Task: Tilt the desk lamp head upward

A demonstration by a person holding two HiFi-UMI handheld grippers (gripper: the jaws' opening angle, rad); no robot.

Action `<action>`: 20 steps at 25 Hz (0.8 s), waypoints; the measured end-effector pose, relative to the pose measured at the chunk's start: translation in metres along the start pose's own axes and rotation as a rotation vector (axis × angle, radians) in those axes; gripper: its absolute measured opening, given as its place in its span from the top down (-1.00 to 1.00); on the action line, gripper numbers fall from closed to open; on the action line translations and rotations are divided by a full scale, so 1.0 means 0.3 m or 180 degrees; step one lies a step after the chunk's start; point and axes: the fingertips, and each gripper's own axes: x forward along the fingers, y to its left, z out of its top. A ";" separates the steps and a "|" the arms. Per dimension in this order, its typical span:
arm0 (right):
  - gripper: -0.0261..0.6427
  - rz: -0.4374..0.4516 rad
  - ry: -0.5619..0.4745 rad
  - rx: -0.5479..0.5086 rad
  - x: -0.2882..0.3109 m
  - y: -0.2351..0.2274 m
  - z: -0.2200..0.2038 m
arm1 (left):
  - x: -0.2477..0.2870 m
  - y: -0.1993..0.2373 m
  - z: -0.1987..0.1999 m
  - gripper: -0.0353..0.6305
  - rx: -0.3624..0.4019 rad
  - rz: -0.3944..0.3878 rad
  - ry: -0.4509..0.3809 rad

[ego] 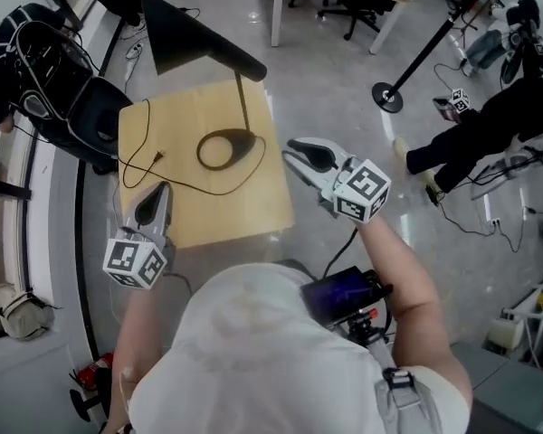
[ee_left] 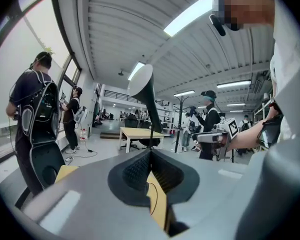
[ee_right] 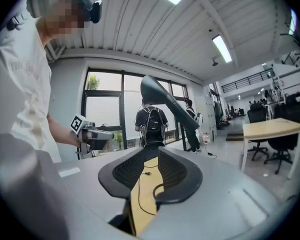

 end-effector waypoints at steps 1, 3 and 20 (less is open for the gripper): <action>0.66 -0.0018 -0.0016 0.0088 -0.024 -0.004 -0.027 | 0.006 -0.012 -0.010 0.89 -0.0016 -0.0047 0.0011; 0.78 -0.0097 -0.0051 0.0221 -0.067 -0.008 -0.072 | 0.009 -0.034 -0.021 0.89 -0.0046 -0.0110 0.0031; 0.88 -0.0912 -0.0221 0.0566 -0.115 0.412 -0.238 | -0.299 -0.054 -0.208 0.89 0.0016 -0.0488 0.0164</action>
